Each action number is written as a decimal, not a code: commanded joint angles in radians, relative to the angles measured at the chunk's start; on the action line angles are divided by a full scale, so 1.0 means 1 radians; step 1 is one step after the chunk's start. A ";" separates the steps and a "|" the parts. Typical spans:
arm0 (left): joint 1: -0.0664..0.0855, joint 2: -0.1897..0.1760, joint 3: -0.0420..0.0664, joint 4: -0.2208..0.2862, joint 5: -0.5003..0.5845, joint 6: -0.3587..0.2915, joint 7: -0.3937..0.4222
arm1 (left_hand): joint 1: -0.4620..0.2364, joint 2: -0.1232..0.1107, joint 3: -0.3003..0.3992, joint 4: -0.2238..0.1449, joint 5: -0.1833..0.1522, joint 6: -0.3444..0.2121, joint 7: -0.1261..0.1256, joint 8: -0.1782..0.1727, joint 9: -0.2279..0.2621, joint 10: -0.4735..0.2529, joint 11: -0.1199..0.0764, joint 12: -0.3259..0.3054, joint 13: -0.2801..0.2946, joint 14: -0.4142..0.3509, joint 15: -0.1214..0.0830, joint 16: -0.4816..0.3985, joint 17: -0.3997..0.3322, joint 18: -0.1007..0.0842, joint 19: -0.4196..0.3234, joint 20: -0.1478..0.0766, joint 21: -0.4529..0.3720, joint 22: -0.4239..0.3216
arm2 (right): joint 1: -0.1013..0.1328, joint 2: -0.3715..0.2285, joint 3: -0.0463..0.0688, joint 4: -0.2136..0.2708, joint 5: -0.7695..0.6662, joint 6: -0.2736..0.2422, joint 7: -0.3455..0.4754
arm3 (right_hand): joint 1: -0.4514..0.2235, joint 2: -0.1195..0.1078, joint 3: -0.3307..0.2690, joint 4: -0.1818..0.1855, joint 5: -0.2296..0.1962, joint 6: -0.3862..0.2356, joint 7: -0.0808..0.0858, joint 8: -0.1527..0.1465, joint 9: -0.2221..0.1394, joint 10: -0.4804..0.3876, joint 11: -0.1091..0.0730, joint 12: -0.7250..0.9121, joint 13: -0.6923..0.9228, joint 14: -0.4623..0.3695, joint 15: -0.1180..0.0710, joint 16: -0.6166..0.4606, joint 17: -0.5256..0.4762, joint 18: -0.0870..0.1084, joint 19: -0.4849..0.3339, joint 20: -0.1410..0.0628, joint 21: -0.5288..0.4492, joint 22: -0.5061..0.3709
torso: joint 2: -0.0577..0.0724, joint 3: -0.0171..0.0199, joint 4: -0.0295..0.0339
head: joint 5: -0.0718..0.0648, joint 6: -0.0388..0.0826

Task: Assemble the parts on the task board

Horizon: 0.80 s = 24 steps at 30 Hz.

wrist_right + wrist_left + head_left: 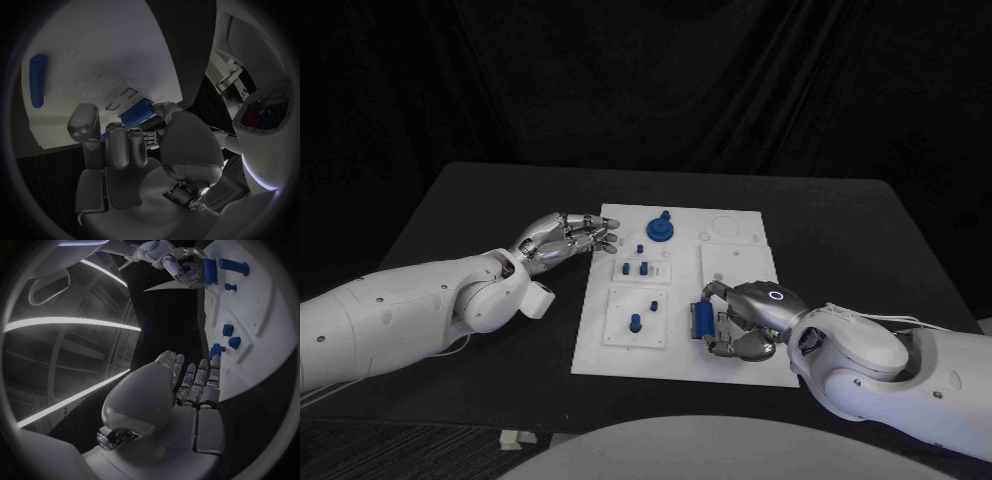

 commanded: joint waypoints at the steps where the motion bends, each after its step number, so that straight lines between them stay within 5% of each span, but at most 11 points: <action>1: -0.002 0.001 0.001 0.001 0.006 0.013 0.009 | -0.007 -0.002 0.007 0.001 0.004 -0.001 0.007 0.002 -0.002 0.001 0.005 -0.003 0.001 0.000 0.006 -0.005 0.000 -0.011 -0.008 -0.002 0.005 0.000 | -0.004 0.000 -0.001 0.000 0.000 0.023 -0.032 | -0.002 -0.004 -0.010 -0.001 -0.207 -0.047 0.011 -0.045 -0.053 0.104 0.014 0.005 0.263 0.048 0.010 -0.005 0.060 0.017 -0.008 0.004 -0.006 0.123 | 0.000 -0.0001 0.0005 | -0.001 0.000; 2: -0.002 0.002 0.001 0.001 0.006 0.013 0.009 | -0.007 -0.002 0.007 0.001 0.004 -0.001 0.007 0.002 -0.002 0.001 0.005 -0.003 0.001 0.000 0.006 -0.005 0.000 -0.011 -0.008 -0.002 0.005 0.000 | -0.004 0.001 -0.001 -0.001 0.000 0.025 -0.034 | 0.002 -0.005 -0.019 -0.002 -0.292 -0.055 0.015 -0.054 -0.066 0.104 0.017 0.005 0.263 0.048 0.014 -0.006 0.059 0.017 -0.008 0.006 -0.006 0.123 | 0.000 -0.0001 0.0004 | -0.001 0.000; 5: -0.002 0.002 0.001 0.001 0.006 0.013 0.009 | -0.007 -0.002 0.007 0.001 0.004 -0.001 0.007 0.002 -0.002 0.001 0.005 -0.003 0.001 0.000 0.006 -0.005 0.000 -0.011 -0.008 -0.002 0.005 0.000 | -0.004 0.002 -0.001 -0.004 0.000 0.029 -0.039 | 0.024 -0.004 -0.040 -0.004 -0.367 -0.094 0.023 -0.089 -0.112 0.104 0.024 0.005 0.263 0.048 0.020 -0.006 0.059 0.018 -0.008 0.013 -0.008 0.123 | 0.000 0.0001 0.0001 | 0.000 0.000; 6: -0.002 0.002 0.001 0.001 0.006 0.013 0.009 | -0.007 -0.002 0.007 0.001 0.004 -0.001 0.007 0.002 -0.002 0.001 0.005 -0.003 0.001 0.000 0.006 -0.005 0.000 -0.011 -0.008 -0.002 0.005 0.000 | -0.004 0.003 -0.001 -0.004 0.000 0.030 -0.040 | 0.038 -0.003 -0.056 -0.005 -0.443 -0.110 0.024 -0.102 -0.132 0.104 0.027 0.005 0.263 0.048 0.022 -0.006 0.059 0.019 -0.008 0.015 -0.010 0.123 | 0.000 0.0001 0.0004 | 0.000 0.000; 9: -0.002 0.001 0.001 0.001 0.006 0.012 0.009 | -0.007 -0.002 0.007 0.001 0.004 -0.001 0.007 0.002 -0.002 0.001 0.005 -0.003 0.001 0.000 0.006 -0.005 0.000 -0.011 -0.008 -0.002 0.005 0.000 | -0.004 0.003 -0.001 -0.005 0.000 0.031 -0.045 | 0.058 -0.001 -0.081 -0.004 -0.514 -0.119 0.027 -0.111 -0.156 0.104 0.028 0.005 0.263 0.047 0.023 -0.006 0.059 0.019 -0.008 0.018 -0.010 0.122 | 0.000 0.0000 0.0011 | 0.001 0.000; 11: -0.002 0.001 0.001 0.001 0.006 0.012 0.009 | -0.007 -0.002 0.007 0.001 0.004 -0.001 0.007 0.002 -0.002 0.001 0.005 -0.003 0.001 0.000 0.006 -0.005 0.000 -0.011 -0.008 -0.002 0.005 0.000 | -0.004 0.003 -0.001 -0.005 0.000 0.030 -0.048 | 0.083 0.002 -0.122 -0.001 -0.622 -0.127 0.030 -0.141 -0.193 0.104 0.031 0.005 0.263 0.047 0.026 -0.006 0.057 0.020 -0.008 0.020 -0.011 0.122 | -0.001 -0.0003 0.0011 | 0.002 0.000; 16: -0.003 0.001 0.001 0.001 0.006 0.013 0.009 | -0.007 -0.002 0.007 0.001 0.004 -0.001 0.007 0.002 -0.002 0.001 0.005 -0.003 0.001 0.000 0.006 -0.005 0.000 -0.011 -0.008 -0.002 0.005 0.000 | -0.004 0.003 -0.001 -0.005 0.000 0.019 -0.049 | 0.097 -0.003 -0.165 0.004 -0.698 -0.129 0.030 -0.154 -0.223 0.104 0.032 0.005 0.263 0.047 0.027 -0.007 0.056 0.020 -0.007 0.021 -0.013 0.122 | 0.000 -0.0004 0.0008 | 0.003 0.000; 17: -0.003 0.001 0.001 0.001 0.006 0.013 0.009 | -0.007 -0.002 0.007 0.001 0.004 -0.001 0.007 0.002 -0.002 0.001 0.005 -0.003 0.001 0.000 0.006 -0.005 0.000 -0.011 -0.008 -0.002 0.005 0.000 | -0.004 0.002 -0.001 -0.004 0.000 0.013 -0.048 | 0.089 -0.016 -0.187 0.006 -0.750 -0.130 0.031 -0.158 -0.235 0.104 0.033 0.005 0.263 0.047 0.027 -0.007 0.055 0.020 -0.007 0.022 -0.014 0.122 | 0.000 -0.0004 0.0009 | 0.002 0.000; 24: -0.003 0.000 0.001 0.003 0.006 0.013 0.009 | -0.007 -0.002 0.007 0.001 0.004 -0.001 0.007 0.002 -0.002 0.001 0.005 -0.003 0.001 0.000 0.006 -0.005 0.000 -0.011 -0.008 -0.002 0.005 0.000 | -0.004 -0.009 -0.001 0.005 0.000 -0.048 -0.030 | 0.069 -0.051 -0.221 0.010 -0.818 -0.135 0.027 -0.175 -0.263 0.104 0.030 0.005 0.263 0.046 0.025 -0.009 0.052 0.021 -0.007 0.021 -0.016 0.121 | 0.000 -0.0004 0.0015 | 0.003 0.000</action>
